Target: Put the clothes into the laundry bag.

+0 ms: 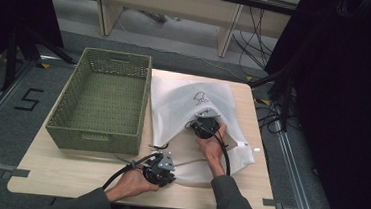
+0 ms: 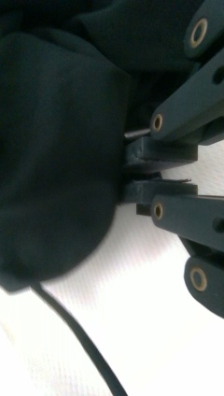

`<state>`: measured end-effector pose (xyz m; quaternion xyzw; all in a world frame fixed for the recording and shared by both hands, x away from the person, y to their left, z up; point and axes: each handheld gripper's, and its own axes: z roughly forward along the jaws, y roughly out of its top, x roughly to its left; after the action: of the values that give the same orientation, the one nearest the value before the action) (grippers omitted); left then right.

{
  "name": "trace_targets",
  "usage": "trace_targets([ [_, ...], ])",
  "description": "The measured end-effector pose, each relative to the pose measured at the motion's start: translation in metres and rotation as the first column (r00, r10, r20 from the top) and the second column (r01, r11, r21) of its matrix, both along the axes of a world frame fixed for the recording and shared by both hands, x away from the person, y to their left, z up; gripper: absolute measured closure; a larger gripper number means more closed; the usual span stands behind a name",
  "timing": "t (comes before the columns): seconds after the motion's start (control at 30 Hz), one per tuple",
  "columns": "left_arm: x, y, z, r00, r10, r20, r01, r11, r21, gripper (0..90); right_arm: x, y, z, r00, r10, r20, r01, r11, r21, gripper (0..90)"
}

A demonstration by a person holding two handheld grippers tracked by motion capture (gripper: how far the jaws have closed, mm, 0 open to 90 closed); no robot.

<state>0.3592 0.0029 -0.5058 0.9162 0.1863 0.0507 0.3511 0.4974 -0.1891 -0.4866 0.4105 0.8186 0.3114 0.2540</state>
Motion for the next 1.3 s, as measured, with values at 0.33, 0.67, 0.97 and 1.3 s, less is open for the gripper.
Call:
trace_targets([
  [0.33, -0.018, 0.0, 0.008, 0.9985, 0.046, 0.031, -0.045, 0.9979, -0.047, 65.9, -0.067, 0.0, 0.027, 0.9806, 0.164, -0.108, -0.142, 0.972, 0.189, 65.6],
  [0.67, -0.046, 0.074, 0.035, 0.987, 0.161, 0.009, -0.16, 0.9845, -0.073, 52.2, -0.096, 0.034, 0.032, 0.9218, 0.364, -0.133, -0.331, 0.918, 0.218, 61.5],
  [0.97, -0.051, 0.122, 0.037, 0.9629, 0.268, -0.034, -0.269, 0.9601, -0.075, 45.1, -0.101, 0.081, 0.035, 0.8624, 0.501, -0.075, -0.477, 0.853, 0.21, 64.6],
  [1.3, -0.05, 0.135, 0.035, 0.9611, 0.273, -0.04, -0.276, 0.9588, -0.068, 42.1, -0.084, 0.111, 0.002, 0.8142, 0.563, -0.143, -0.555, 0.827, 0.092, 68.9],
])
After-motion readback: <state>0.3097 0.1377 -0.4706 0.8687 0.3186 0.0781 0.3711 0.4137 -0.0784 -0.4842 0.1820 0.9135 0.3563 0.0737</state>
